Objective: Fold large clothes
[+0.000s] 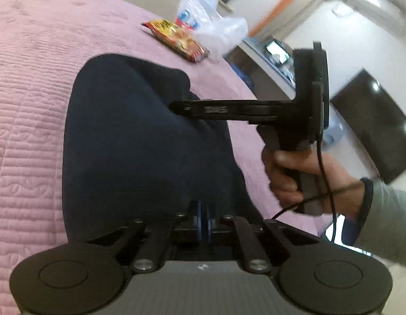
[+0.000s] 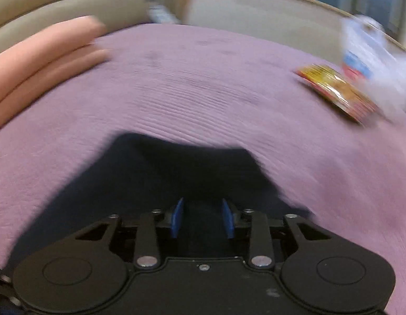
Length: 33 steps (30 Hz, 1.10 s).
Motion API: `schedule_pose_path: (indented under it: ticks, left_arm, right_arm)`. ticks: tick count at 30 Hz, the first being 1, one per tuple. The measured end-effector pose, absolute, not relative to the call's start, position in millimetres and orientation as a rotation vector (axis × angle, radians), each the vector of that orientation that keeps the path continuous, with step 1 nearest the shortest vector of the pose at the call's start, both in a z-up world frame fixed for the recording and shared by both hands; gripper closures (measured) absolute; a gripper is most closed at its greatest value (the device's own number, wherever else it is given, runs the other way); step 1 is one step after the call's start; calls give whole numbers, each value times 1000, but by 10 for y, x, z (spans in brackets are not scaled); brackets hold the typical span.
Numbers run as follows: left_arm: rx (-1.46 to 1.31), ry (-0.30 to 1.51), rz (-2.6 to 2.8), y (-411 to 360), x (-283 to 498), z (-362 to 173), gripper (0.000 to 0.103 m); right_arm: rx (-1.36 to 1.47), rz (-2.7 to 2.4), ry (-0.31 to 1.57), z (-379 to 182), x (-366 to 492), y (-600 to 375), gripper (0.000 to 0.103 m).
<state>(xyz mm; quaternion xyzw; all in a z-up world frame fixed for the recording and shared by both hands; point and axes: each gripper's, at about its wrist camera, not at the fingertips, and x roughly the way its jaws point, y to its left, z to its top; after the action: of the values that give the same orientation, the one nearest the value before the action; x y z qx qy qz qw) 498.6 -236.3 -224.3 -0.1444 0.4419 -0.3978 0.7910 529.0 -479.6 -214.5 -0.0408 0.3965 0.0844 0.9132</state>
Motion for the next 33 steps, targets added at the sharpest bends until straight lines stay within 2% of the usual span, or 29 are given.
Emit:
schedule_pose_path:
  ticks: [3, 5, 6, 10, 12, 13, 15, 17, 19, 22, 28, 30, 33]
  left_arm:
    - [-264, 975, -889, -2354, 4861, -2247, 96]
    - [-238, 982, -892, -2322, 4884, -2218, 96]
    - [-225, 984, -891, -2305, 4854, -2215, 95]
    - [-216, 1003, -889, -2274, 4801, -2252, 95]
    - [-201, 1007, -889, -2244, 4734, -2241, 95]
    - [-181, 1010, -890, -2243, 4714, -2246, 94]
    - [-114, 1032, -878, -2234, 4636, -2302, 98]
    - [-102, 1121, -890, -2209, 4588, -2451, 100]
    - [-49, 1167, -863, -2185, 4487, -2521, 97]
    - [-138, 1104, -908, -2041, 4443, -2329, 95]
    - [-324, 864, -933, -1888, 4799, -1672, 88]
    - [-326, 813, -917, -1918, 5022, -1661, 88]
    - [-264, 888, -870, -2134, 5317, -1940, 90]
  right_arm:
    - [-50, 167, 834, -2113, 5187, -4915, 49]
    - [-96, 118, 826, -1951, 5117, -4850, 67]
    - [-86, 101, 828, -1840, 5036, -4858, 70]
    - [41, 206, 844, -1544, 4570, -4808, 69]
    - [6, 233, 920, -1667, 4393, -4623, 71]
    - [-74, 202, 966, -1820, 4295, -4529, 79]
    - [-163, 136, 1050, -2190, 4136, -4539, 84]
    - [-35, 110, 1063, -2300, 3979, -4749, 84]
    - [-22, 89, 1075, -2232, 3917, -4805, 84]
    - [-13, 86, 1049, -2031, 3912, -4897, 84]
    - [55, 180, 801, -1492, 4405, -4925, 80]
    - [64, 236, 723, -1423, 4700, -4803, 80]
    - [70, 337, 681, -1446, 5099, -4541, 79]
